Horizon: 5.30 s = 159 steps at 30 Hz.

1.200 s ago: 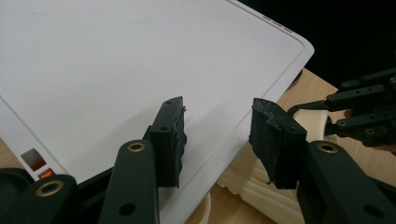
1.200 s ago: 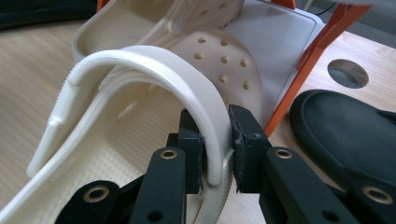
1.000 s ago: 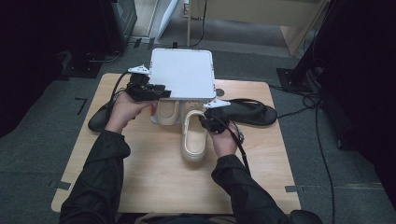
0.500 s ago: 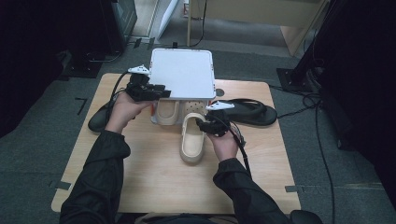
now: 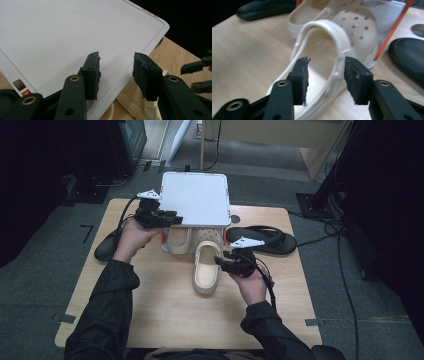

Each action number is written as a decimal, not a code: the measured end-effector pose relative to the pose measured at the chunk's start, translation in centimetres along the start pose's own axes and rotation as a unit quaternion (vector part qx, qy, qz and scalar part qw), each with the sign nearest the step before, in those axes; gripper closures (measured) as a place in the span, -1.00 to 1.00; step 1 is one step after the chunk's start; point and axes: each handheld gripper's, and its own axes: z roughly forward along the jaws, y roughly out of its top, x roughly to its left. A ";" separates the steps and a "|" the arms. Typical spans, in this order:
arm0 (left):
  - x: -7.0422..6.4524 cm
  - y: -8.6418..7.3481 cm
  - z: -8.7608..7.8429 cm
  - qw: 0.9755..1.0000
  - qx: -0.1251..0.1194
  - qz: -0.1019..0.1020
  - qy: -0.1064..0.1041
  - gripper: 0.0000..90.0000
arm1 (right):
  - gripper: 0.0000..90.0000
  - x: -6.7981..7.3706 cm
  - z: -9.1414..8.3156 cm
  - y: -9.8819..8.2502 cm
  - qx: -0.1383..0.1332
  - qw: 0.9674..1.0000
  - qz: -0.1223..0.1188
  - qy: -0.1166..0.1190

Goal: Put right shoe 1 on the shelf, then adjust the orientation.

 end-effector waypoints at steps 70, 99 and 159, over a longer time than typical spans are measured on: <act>-0.1 -0.4 0.0 1.000 -0.010 0.001 0.016 0.57 | 0.82 3.9 3.6 -5.7 0.044 0.997 -0.053 0.029; -0.1 -0.2 0.0 1.000 -0.001 -0.005 0.020 0.65 | 0.79 0.6 6.2 -1.2 0.026 0.999 -0.023 -0.016; -0.1 -1.8 -5.5 0.999 -0.011 -0.030 0.031 0.13 | 0.30 -0.3 3.0 -1.5 0.014 0.993 -0.057 0.100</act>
